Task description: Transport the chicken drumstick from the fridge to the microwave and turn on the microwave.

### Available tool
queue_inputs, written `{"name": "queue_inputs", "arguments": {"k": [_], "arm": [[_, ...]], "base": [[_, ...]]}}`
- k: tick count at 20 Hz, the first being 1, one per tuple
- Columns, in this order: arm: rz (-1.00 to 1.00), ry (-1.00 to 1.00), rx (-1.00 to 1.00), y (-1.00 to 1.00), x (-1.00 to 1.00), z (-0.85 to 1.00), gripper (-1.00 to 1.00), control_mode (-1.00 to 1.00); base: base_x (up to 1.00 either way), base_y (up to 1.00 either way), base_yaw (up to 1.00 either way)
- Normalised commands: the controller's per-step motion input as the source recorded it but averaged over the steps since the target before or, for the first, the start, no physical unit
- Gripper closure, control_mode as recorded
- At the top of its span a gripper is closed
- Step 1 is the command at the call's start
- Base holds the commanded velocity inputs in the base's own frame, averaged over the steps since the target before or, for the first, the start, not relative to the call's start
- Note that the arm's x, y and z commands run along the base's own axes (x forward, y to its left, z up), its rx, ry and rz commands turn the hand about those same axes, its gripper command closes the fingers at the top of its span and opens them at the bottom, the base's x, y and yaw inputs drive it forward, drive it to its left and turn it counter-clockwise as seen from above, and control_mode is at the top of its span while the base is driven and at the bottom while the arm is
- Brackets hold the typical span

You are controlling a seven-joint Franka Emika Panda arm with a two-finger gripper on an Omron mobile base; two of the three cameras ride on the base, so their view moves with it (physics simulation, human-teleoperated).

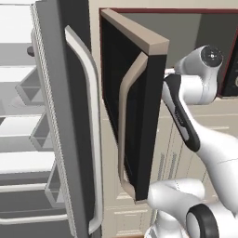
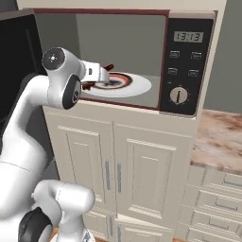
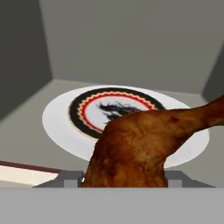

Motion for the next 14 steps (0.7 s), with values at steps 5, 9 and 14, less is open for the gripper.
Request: {"name": "queue_inputs", "arguments": {"k": [5, 9, 14], "arm": [[0.00, 0.00, 0.00, -0.02, 0.41, -0.02, 1.00, -1.00], [0.00, 0.02, 0.00, 0.00, 0.34, -0.11, 1.00, -1.00], [0.00, 0.05, 0.00, 0.00, 0.25, -0.10, 1.00, -1.00]], "base": [[0.00, 0.00, 0.00], [0.00, 0.00, 0.00], [0.00, 0.00, 0.00]]}}
